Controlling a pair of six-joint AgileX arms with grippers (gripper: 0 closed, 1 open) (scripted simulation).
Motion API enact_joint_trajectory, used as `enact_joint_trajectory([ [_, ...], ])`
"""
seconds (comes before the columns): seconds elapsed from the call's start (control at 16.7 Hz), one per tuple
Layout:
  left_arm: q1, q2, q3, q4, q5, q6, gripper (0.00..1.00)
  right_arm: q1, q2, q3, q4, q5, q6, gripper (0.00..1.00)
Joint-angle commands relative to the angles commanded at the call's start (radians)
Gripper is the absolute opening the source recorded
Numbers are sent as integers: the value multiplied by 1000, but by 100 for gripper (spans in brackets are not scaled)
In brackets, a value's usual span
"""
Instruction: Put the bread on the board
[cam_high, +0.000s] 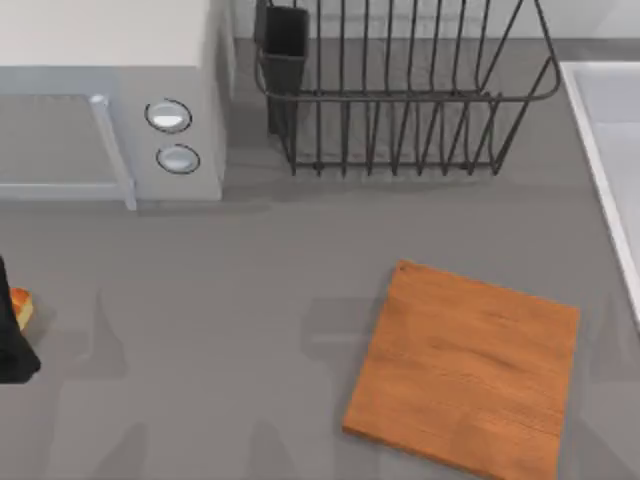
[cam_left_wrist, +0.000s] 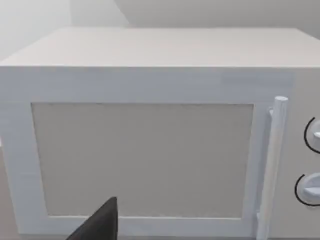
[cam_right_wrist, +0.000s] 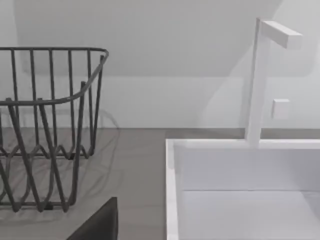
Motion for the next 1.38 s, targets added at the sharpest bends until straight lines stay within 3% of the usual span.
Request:
enact_joint_trajectory([
  [0.3, 7, 65, 58, -41, 4, 9, 100, 0, 0, 0, 0, 0, 0, 100],
  [0.54, 34, 295, 259, -185, 20, 38, 100, 0, 0, 0, 0, 0, 0, 100],
  [1.14, 115, 1376, 923, -758, 57, 196, 100, 0, 0, 0, 0, 0, 0, 100],
  [1.38, 117, 1677, 1119, -921, 34, 293, 100, 0, 0, 0, 0, 0, 0, 100],
])
